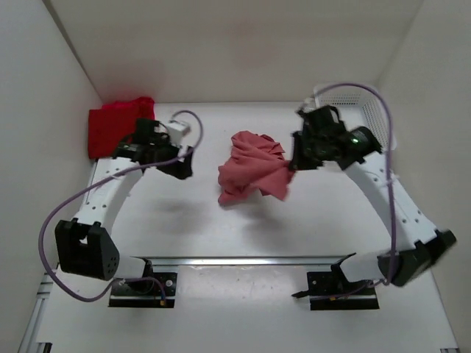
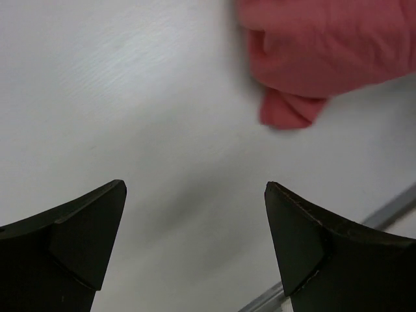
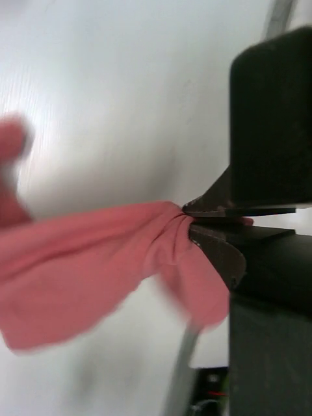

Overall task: Fold and stack the t-shirts
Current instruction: Flatten out the tshirt

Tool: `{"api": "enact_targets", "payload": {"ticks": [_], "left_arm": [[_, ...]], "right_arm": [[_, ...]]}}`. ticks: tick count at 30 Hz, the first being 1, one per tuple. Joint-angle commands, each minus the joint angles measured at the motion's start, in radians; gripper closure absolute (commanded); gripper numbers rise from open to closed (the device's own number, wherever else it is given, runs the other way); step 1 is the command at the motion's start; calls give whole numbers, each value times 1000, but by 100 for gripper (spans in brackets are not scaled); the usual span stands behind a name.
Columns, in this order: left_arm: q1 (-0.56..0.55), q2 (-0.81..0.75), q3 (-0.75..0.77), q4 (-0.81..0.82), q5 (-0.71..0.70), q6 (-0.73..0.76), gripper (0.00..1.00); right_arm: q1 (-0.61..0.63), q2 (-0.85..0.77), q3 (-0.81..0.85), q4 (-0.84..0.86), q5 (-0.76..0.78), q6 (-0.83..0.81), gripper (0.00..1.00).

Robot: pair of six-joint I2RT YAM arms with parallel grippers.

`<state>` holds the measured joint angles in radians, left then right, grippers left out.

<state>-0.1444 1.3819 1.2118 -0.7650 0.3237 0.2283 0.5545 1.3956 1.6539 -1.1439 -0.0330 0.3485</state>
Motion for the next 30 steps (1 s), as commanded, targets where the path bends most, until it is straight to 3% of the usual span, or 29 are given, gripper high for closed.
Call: {"api": "enact_targets", "payload": {"ticks": [1, 4, 6, 12, 15, 17, 21, 23, 30], "left_arm": [[-249, -40, -9, -65, 68, 120, 1], [-450, -11, -49, -28, 2, 146, 1], [-516, 31, -49, 7, -27, 117, 1], [-553, 198, 14, 92, 81, -24, 1], [-764, 230, 0, 128, 22, -11, 1], [-845, 256, -17, 202, -24, -30, 1], [-831, 342, -32, 297, -3, -173, 1], [-830, 365, -25, 331, -56, -193, 1], [-891, 502, 71, 394, -202, -146, 2]], "right_arm": [[-210, -231, -179, 94, -59, 53, 100], [-399, -305, -305, 108, -163, -5, 100], [-442, -323, -338, 102, -177, -32, 100], [-648, -397, -411, 116, -284, -100, 100], [-593, -406, -456, 144, -257, -68, 100], [-559, -405, -477, 170, -236, -24, 100], [-582, -431, -506, 197, -269, -19, 100], [-613, -440, -523, 207, -278, -23, 100], [-642, -494, -583, 213, -291, 0, 100]]}}
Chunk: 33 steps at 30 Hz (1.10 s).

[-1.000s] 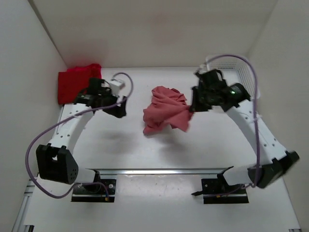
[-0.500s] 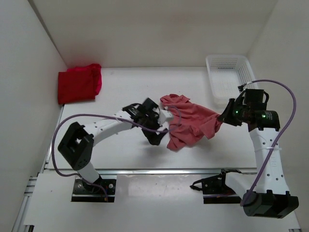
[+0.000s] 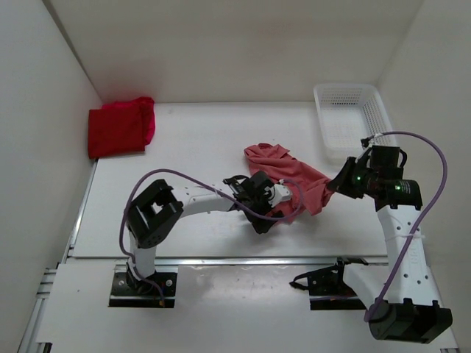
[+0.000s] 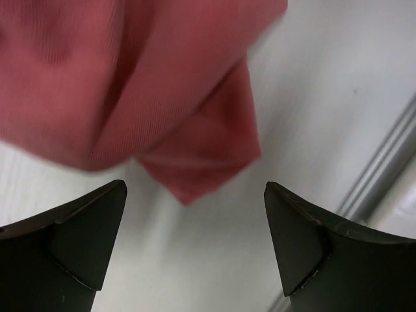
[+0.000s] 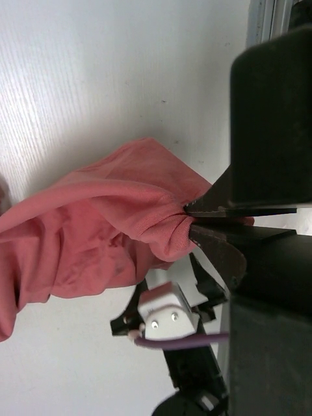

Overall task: Fold and stack the t-shirts
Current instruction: Flatten out the tshirt

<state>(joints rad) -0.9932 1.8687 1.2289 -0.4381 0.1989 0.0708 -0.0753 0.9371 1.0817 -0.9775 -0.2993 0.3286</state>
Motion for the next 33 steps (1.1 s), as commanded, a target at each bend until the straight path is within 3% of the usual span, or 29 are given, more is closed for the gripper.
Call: {"api": "enact_targets", "payload": {"ticks": [1, 4, 6, 8, 9, 10, 11, 15, 17, 18, 20, 21, 23, 25, 28, 30, 33], "left_arm": [[-45, 35, 58, 71, -88, 12, 1], [-44, 53, 21, 108, -82, 7, 4], [-39, 66, 11, 127, -75, -3, 21], [-25, 89, 15, 140, -52, -20, 61], [-18, 92, 26, 133, -32, -26, 73], [7, 102, 30, 130, -29, -45, 91], [17, 95, 37, 133, -20, -55, 100], [206, 9, 148, 40, -12, 36, 100], [382, -26, 327, -9, -16, 93, 100], [428, -35, 383, -28, -24, 102, 100], [584, -22, 650, -66, -45, 130, 100], [612, -4, 788, -94, -43, 132, 100], [706, -6, 892, -102, -38, 141, 100], [747, -89, 862, -62, -10, 144, 100], [755, -265, 594, -4, 36, 208, 100], [745, -353, 380, -11, 54, 277, 100], [786, -456, 209, -71, 86, 313, 100]], "right_arm": [[-20, -37, -16, 49, -24, 24, 100], [-44, -27, 9, 40, -23, 15, 100], [-54, -17, 17, 34, -37, -2, 100], [-44, -1, 29, 36, -32, -5, 100], [-34, 0, 33, 42, -28, 0, 100], [-34, 9, 40, 51, -29, 3, 100], [-26, 12, 47, 57, -27, 4, 100], [-18, 80, 107, 124, -46, 4, 100], [-30, 167, 176, 167, -66, -11, 100], [-41, 198, 248, 192, -79, -14, 100], [-40, 320, 413, 195, -61, -36, 100], [-38, 386, 548, 195, -49, -43, 100], [-44, 475, 819, 186, -34, -56, 100], [-38, 560, 997, 145, -40, -65, 100], [21, 651, 1162, 83, -30, -82, 100], [69, 631, 1106, 88, -15, -97, 100], [170, 508, 800, 151, 11, -86, 100]]}}
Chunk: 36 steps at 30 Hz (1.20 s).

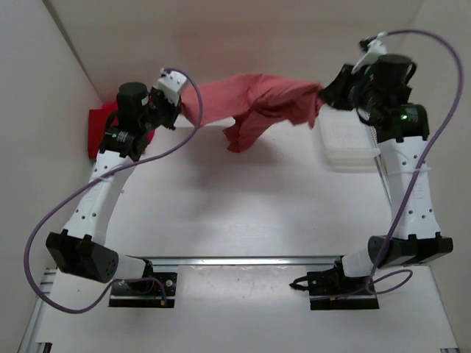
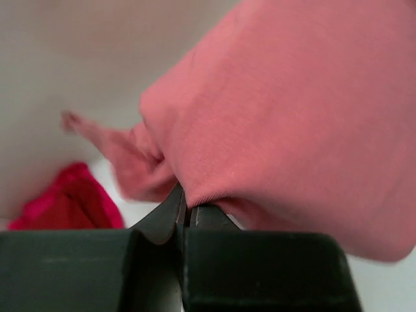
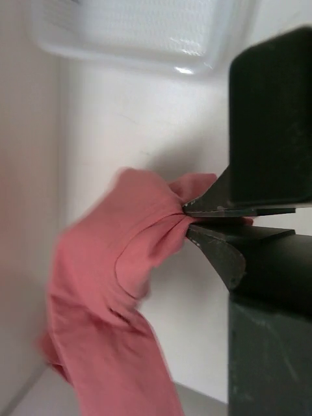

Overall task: Fold and stack the t-shirts
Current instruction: Flatten out the tshirt

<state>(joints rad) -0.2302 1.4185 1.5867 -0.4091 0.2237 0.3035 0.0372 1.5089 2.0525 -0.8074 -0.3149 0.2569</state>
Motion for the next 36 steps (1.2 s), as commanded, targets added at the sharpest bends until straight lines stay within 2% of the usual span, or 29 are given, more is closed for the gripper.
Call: {"api": "enact_targets", "payload": {"ticks": [1, 3, 5, 8, 9, 11, 17, 19, 21, 23, 25, 29, 31, 36], "left_arm": [[37, -36, -169, -143, 98, 94, 100], [107, -84, -250, -192, 115, 135, 100], [156, -131, -295, -255, 117, 193, 100], [229, -147, -279, -328, 127, 239, 100], [285, -147, -234, -350, 137, 232, 100], [310, -148, -151, -344, 144, 180, 100], [365, -136, 172, -249, 138, 1, 100], [365, -127, 307, -252, 131, -24, 100], [365, -125, 364, -257, 147, -53, 100], [359, -141, 375, -247, 155, -58, 100], [356, -159, 340, -209, 170, -82, 100], [359, -162, 254, -203, 177, -92, 100], [356, -164, 205, -203, 183, -89, 100], [244, -107, 43, -204, 115, -30, 100]], "right_arm": [[76, -93, -236, 9, 23, -7, 100], [82, -217, -470, 60, 14, 46, 100], [81, -304, -614, 88, 8, 64, 100], [34, -403, -721, 96, -55, 81, 100], [24, -420, -697, 88, -61, 71, 100], [4, -418, -597, 16, -21, 45, 100], [13, -276, -47, -237, 68, -50, 100], [-25, -233, 142, -292, 56, -62, 100], [-104, -237, 199, -300, -5, -68, 100], [-158, -297, 149, -245, -42, -62, 100], [-194, -335, -11, -143, -98, -36, 100], [-113, -369, -193, -23, -92, 28, 100], [-39, -343, -227, 22, -56, 33, 100], [-24, -179, -288, 124, -119, 45, 99]]}}
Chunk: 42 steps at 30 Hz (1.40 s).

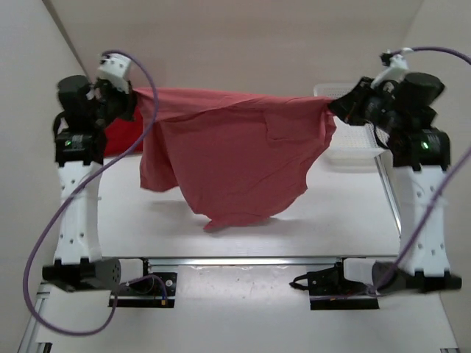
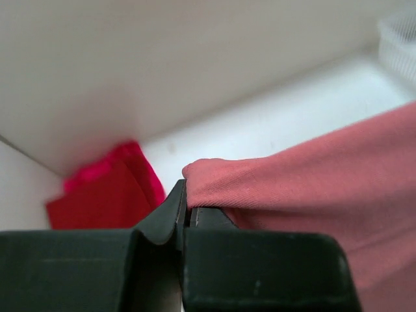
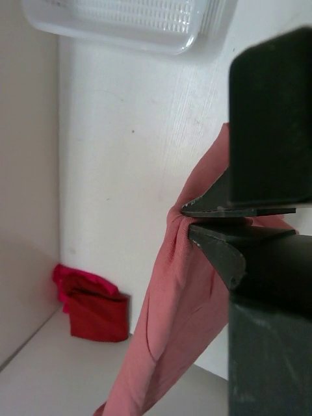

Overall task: Fold and stack the t-shirts
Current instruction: Flatten out the tshirt

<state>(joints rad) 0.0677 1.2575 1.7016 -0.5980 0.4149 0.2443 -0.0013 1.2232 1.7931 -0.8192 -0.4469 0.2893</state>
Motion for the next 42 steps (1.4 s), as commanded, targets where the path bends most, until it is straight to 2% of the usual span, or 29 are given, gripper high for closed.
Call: {"api": "enact_targets", "payload": {"ticks": [1, 2, 4, 6, 7, 8, 10, 11, 13, 15, 17, 19, 21, 27, 29, 30, 32, 33, 35, 37, 42], "left_arm": [[-57, 97, -77, -11, -97, 26, 100], [-86, 121, -66, -11, -87, 17, 100], [-72, 239, 1, -20, -61, -40, 100], [-2, 340, 181, -45, -22, -159, 100], [13, 391, 235, -40, 8, -186, 100], [39, 404, 306, -2, 33, -233, 100], [52, 389, 366, 32, 19, -228, 100], [49, 363, 374, 73, 10, -205, 100], [69, 297, 299, 151, 36, -198, 100], [72, 234, 221, 207, 79, -182, 100], [44, 189, 165, 169, 79, -114, 100], [23, 160, 60, 135, 94, -57, 100], [17, 120, -38, 118, 125, -24, 100], [11, 62, -342, 77, 94, 137, 100], [32, 43, -436, 55, 110, 185, 100], [38, 27, -453, 17, 134, 202, 100], [41, 11, -529, -63, 170, 330, 100], [40, -1, -548, -148, 177, 369, 100], [24, -13, -588, -278, 171, 556, 98], [44, -27, -612, -411, 157, 656, 90], [78, -36, -729, -585, 38, 860, 73]], "right_arm": [[20, 139, -21, 156, 19, 8, 100], [18, 197, 24, 153, 23, -1, 100], [30, 309, 146, 135, 55, -1, 100], [47, 474, 363, 62, 94, -39, 100], [69, 513, 537, 8, 138, -54, 100], [78, 583, 710, -33, 146, -70, 100], [66, 634, 871, -46, 172, -61, 100], [40, 618, 867, -17, 174, -40, 100], [29, 462, 709, 84, 175, -16, 100], [46, 295, 346, 256, 210, -42, 99], [28, 144, 115, 433, 205, -10, 100], [6, 38, -27, 482, 177, 33, 100], [9, -7, -169, 473, 156, 44, 100], [162, -56, -454, 385, 94, 34, 100], [185, -94, -614, 356, 105, 45, 99], [185, -118, -668, 344, 100, 41, 100], [195, -241, -805, 338, 97, 89, 100], [207, -276, -899, 330, 91, 105, 100], [236, -411, -1047, 292, 67, 175, 100], [267, -500, -1131, 246, 34, 235, 100], [279, -666, -1274, 137, -45, 350, 99]]}}
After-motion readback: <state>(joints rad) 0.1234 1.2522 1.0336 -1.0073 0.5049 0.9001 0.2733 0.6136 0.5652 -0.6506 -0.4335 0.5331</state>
